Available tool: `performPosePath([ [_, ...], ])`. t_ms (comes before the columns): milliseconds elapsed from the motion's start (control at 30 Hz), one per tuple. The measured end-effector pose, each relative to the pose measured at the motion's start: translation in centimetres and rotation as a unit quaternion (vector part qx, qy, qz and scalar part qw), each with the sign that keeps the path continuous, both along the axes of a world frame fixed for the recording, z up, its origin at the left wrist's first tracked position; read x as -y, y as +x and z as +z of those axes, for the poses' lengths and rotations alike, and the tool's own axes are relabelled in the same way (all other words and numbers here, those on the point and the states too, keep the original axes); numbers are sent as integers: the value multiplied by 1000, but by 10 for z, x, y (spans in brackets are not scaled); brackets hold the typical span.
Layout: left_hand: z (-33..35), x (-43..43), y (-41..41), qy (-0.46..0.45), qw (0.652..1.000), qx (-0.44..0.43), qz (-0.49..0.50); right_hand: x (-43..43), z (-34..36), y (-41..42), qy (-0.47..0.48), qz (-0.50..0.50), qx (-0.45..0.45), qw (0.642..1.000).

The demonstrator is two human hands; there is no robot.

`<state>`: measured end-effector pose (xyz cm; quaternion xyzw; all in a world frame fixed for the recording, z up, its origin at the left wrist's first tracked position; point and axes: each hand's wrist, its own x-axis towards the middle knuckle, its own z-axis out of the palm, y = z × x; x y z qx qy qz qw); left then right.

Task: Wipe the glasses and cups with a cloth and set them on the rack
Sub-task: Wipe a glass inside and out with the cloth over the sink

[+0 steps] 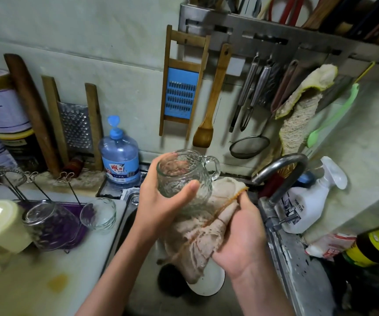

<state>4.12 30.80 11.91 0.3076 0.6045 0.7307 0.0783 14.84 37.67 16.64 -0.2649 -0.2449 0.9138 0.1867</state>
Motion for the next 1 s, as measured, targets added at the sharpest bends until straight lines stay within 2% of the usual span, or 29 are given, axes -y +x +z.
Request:
performPosePath([
  [167,-3,17,-1,15,1000,6,0,-20,-1,11,55,-41,-14,998],
  [267,2,24,3,3,998,4,-69,-21,-2,5,166,-10,11,986],
  [333,6,27,4,-25,993,5,-118,-23,-11,3,298,1,80,951],
  [400,7,30,-2,-51,989,25,-135,-23,-14,5,419,26,133,898],
  [500,6,33,-11,-73,985,99,-122,-25,-15,11,515,49,147,843],
  [600,4,26,-10,-50,973,203,-94,-24,-17,12,537,35,165,826],
  [700,-1,18,-4,-8,961,273,-51,-21,-26,7,491,-18,166,855],
  [767,-4,15,3,34,946,313,-80,-16,-29,3,455,-58,149,876],
  [833,-4,10,14,63,936,326,-112,-12,-30,0,436,-91,129,886],
  [1000,11,-3,24,113,941,314,-63,-6,-27,0,390,-124,114,905],
])
